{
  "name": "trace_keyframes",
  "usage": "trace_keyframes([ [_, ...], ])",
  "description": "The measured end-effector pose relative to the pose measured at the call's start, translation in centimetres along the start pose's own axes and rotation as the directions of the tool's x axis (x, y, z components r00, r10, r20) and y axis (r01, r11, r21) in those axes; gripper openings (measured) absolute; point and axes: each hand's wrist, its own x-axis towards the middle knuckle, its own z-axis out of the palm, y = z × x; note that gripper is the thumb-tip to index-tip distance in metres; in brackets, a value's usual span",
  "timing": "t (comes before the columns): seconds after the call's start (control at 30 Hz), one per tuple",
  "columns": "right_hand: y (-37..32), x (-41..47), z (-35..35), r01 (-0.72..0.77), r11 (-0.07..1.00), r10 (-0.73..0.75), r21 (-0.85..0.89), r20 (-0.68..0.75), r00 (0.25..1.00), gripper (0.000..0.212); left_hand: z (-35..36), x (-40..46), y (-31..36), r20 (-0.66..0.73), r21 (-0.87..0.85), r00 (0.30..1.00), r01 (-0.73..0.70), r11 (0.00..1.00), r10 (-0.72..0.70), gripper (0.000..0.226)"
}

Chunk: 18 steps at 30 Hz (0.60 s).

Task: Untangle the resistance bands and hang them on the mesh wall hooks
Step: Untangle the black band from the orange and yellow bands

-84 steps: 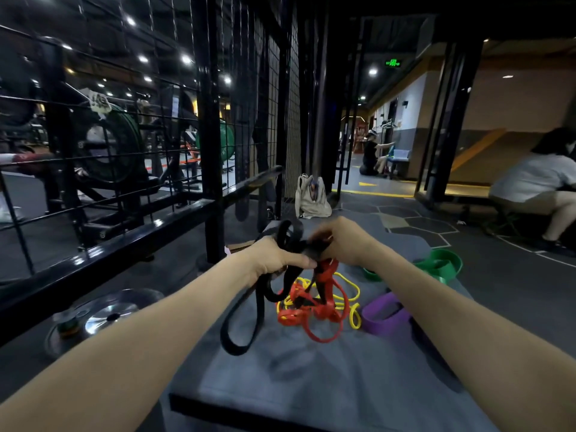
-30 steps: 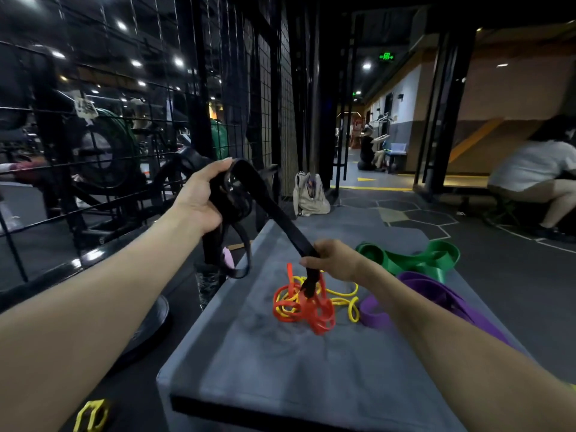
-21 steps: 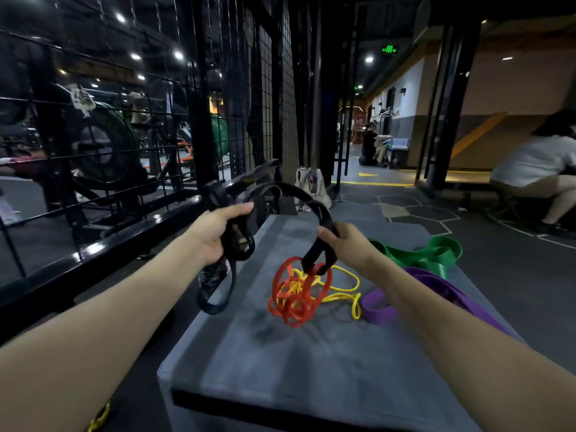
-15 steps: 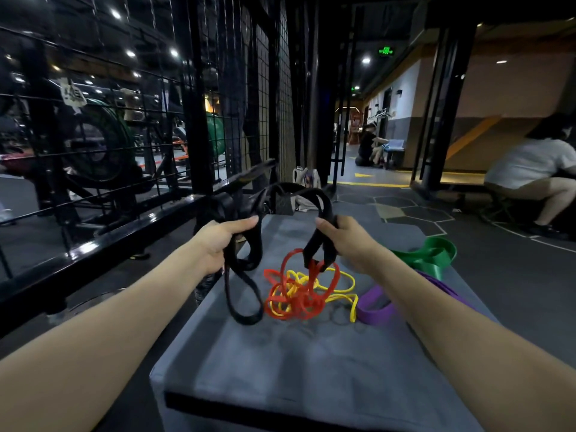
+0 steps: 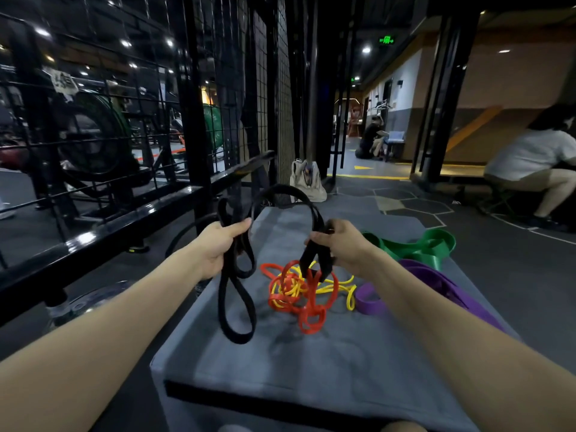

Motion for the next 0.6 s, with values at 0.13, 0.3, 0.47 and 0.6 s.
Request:
trace_keyframes([
  [0.13, 0.0, -0.3, 2.3, 0.019, 0.999, -0.016, -0.036, 0.083, 0.996, 0.014, 0.3, -0.3, -0.8, 0.085, -0.065, 0.996, 0.038, 0.997, -0.033, 0.038],
  [0.3, -0.6, -0.9, 5.3, -0.137, 0.947, 0.053, 0.29, 0.28, 0.958, 0.017, 1.3, -0.9, -4.1, 0.218, 0.229, 0.968, -0.171, 0.958, 0.121, 0.034],
  [0.47, -0.4, -0.5, 6.7, -0.176, 0.951, 0.11, 0.255, 0.252, 0.961, 0.022, 2.1, -1.2, -4.4, 0.281, 0.342, 0.927, -0.337, 0.877, 0.247, 0.038],
  [0.6, -0.6, -0.1, 7.3, -0.135, 0.988, 0.118, 0.07, 0.202, 0.972, 0.026, 2.1, -1.4, -4.6, 0.236, 0.413, 0.947, -0.303, 0.859, 0.22, 0.029],
])
